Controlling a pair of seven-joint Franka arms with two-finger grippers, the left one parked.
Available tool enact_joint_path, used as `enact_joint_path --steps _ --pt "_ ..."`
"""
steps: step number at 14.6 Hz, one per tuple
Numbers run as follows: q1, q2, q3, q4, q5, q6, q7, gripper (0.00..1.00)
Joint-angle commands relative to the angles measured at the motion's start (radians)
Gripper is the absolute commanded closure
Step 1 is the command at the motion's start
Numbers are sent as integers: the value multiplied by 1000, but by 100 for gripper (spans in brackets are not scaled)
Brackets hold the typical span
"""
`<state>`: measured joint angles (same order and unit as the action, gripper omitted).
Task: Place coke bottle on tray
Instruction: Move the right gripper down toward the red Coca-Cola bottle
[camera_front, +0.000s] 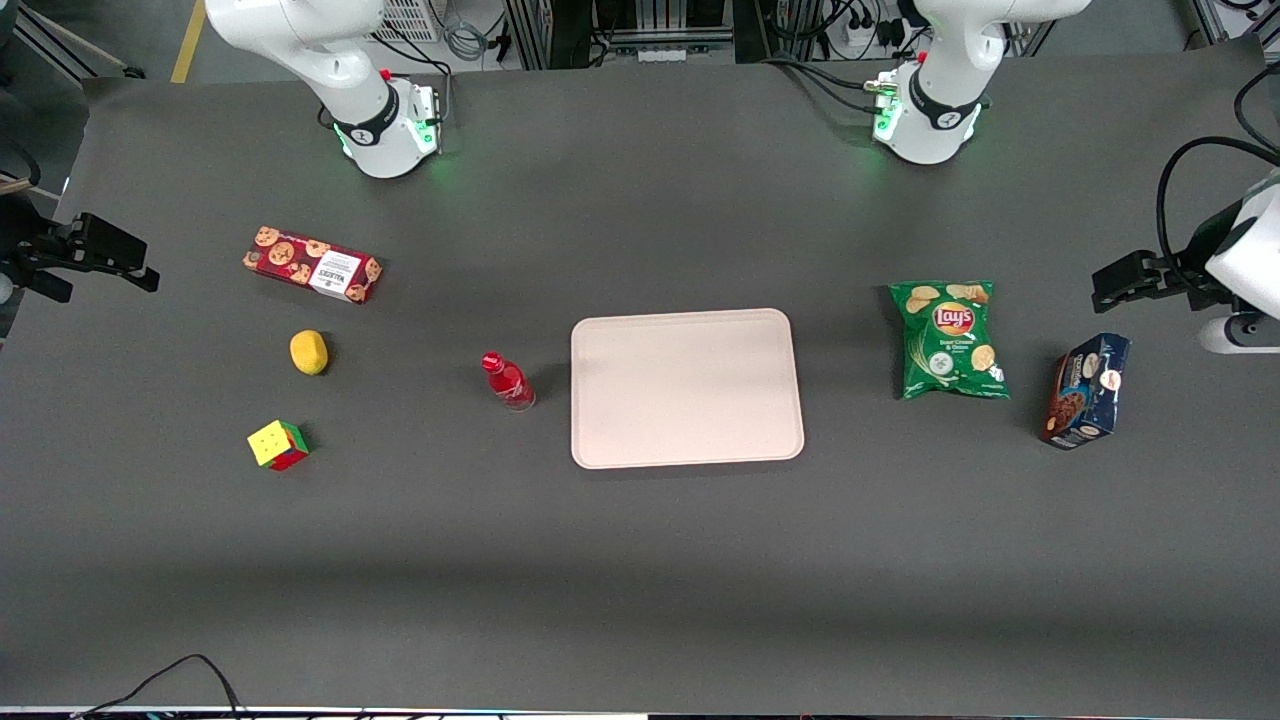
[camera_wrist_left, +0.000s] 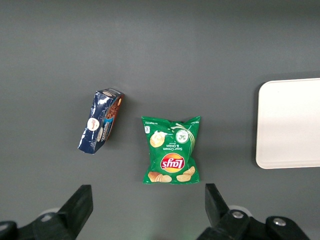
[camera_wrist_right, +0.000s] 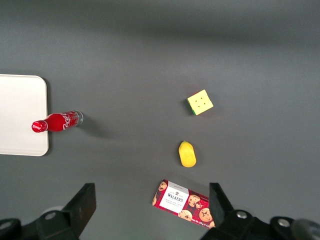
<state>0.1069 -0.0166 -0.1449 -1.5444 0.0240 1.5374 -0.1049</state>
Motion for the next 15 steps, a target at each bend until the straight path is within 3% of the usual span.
enact_joint_path --steps 1,8,10,15 --pt "-1 15 2 27 -4 -19 -21 0" --pt "8 29 22 41 -2 -14 -10 0" --pt "16 75 95 88 -7 -16 16 0" --pt "20 216 278 121 -4 10 304 0"
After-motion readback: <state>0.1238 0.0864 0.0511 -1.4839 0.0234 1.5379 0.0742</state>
